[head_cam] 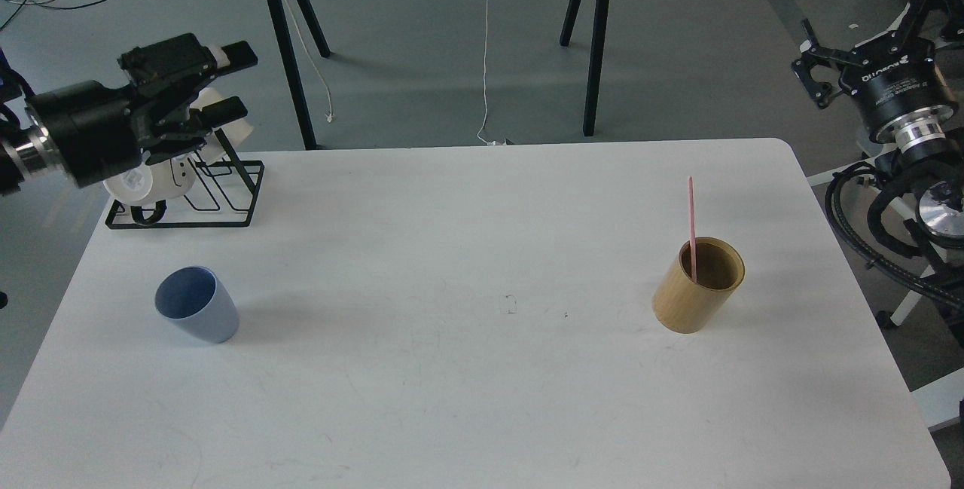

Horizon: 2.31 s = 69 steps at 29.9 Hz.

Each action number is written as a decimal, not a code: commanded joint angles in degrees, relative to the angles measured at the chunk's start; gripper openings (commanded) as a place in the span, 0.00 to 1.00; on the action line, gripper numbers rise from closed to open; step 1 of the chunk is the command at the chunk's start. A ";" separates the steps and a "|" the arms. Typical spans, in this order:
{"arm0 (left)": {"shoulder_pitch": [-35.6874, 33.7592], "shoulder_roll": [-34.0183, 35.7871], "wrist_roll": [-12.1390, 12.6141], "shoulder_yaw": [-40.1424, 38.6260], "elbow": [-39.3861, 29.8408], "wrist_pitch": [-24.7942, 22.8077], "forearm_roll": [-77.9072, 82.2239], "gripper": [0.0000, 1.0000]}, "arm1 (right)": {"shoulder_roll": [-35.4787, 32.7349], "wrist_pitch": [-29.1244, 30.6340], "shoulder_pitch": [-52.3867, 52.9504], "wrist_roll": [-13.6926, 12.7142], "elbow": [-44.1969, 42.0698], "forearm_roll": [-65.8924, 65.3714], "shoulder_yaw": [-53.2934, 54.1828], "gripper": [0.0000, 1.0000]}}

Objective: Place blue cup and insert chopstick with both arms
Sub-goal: 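Move the left gripper from rest down toward the blue cup, then grasp the blue cup from its side with the left gripper, then carry the blue cup toward the table center and set it down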

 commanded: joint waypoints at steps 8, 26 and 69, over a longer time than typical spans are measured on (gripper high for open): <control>9.31 1.58 -0.60 0.78 1.37 12.92 32.38 0.85 | -1.77 0.00 0.07 -0.01 -0.09 0.00 0.00 0.99; 11.07 -5.01 -5.17 14.05 19.91 27.96 50.87 0.56 | -3.00 0.00 -0.02 0.78 -0.09 0.00 1.06 0.99; -23.73 -33.47 -1.30 17.48 0.76 -4.96 66.58 0.03 | -8.62 0.00 0.86 1.14 0.00 0.00 1.14 0.99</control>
